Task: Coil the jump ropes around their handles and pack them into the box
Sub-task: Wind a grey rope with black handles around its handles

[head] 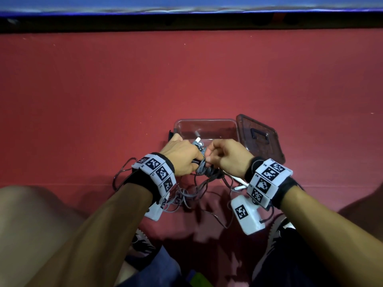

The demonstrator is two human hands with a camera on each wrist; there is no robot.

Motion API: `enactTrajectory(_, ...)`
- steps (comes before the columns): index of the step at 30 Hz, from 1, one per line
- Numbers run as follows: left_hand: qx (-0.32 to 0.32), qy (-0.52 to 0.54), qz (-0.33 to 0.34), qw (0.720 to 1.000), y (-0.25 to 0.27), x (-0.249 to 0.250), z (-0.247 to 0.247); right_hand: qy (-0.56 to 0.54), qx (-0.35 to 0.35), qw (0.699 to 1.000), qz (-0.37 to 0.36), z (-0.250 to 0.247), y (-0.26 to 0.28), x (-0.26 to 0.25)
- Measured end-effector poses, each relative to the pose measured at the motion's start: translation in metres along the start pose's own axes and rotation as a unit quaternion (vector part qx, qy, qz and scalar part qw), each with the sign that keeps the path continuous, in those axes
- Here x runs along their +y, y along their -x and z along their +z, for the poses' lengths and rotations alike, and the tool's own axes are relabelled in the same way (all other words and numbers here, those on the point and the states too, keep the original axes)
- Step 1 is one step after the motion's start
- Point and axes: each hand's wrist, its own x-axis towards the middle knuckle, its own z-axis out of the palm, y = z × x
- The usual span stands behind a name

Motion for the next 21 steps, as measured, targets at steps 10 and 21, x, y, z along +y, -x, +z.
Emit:
enactTrajectory(10, -0.013, 0.008, -0.012, 1.000, -0.0023, -0.0014, 0.0001, 0.076, 0.006, 0.997, -0.013, -0.0055, -0.0005, -0.0016)
enactTrajectory(21, 0.001, 0.028, 0.006, 1.000, 0.0007, -0.0001, -0.0015, 0.196, -0.029, 0.980, 0.001, -0.0100, -0.0016, -0.0076)
